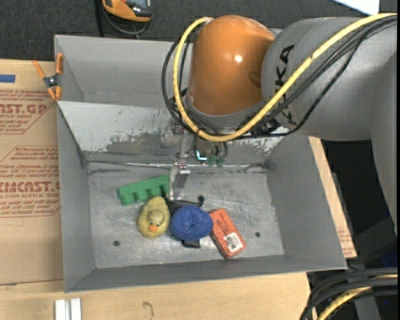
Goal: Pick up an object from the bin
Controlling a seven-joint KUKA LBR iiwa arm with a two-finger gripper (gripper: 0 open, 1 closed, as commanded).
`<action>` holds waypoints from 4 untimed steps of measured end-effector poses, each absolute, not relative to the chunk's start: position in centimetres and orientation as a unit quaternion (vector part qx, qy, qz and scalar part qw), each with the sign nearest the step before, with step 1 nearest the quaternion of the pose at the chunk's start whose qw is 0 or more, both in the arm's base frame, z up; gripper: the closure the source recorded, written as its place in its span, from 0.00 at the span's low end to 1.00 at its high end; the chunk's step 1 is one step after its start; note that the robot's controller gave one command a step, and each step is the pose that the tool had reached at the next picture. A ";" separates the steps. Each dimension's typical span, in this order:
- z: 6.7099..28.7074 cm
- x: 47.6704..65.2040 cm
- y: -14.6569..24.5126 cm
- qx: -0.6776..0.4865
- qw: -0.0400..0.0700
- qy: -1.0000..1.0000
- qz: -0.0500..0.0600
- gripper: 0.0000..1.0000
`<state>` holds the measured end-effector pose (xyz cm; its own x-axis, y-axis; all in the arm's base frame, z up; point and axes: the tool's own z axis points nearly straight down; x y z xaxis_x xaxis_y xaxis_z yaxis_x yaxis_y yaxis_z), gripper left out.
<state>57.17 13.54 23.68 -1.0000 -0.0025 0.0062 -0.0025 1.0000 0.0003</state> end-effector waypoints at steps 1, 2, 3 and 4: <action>24.2 57.3 13.5 0.000 -0.001 -1.000 -0.001 0.00; 17.7 58.0 14.5 0.033 -0.004 -0.999 -0.001 0.00; 14.2 58.5 15.3 0.094 0.001 -0.996 0.000 0.00; 14.8 58.8 16.2 0.065 -0.001 -0.998 -0.001 0.00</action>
Offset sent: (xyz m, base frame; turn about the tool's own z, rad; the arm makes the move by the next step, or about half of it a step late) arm 0.0156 0.0252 -0.1668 -0.1667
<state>58.77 16.17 14.84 -0.9916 -0.1290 -0.0029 -0.1290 0.9916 0.0016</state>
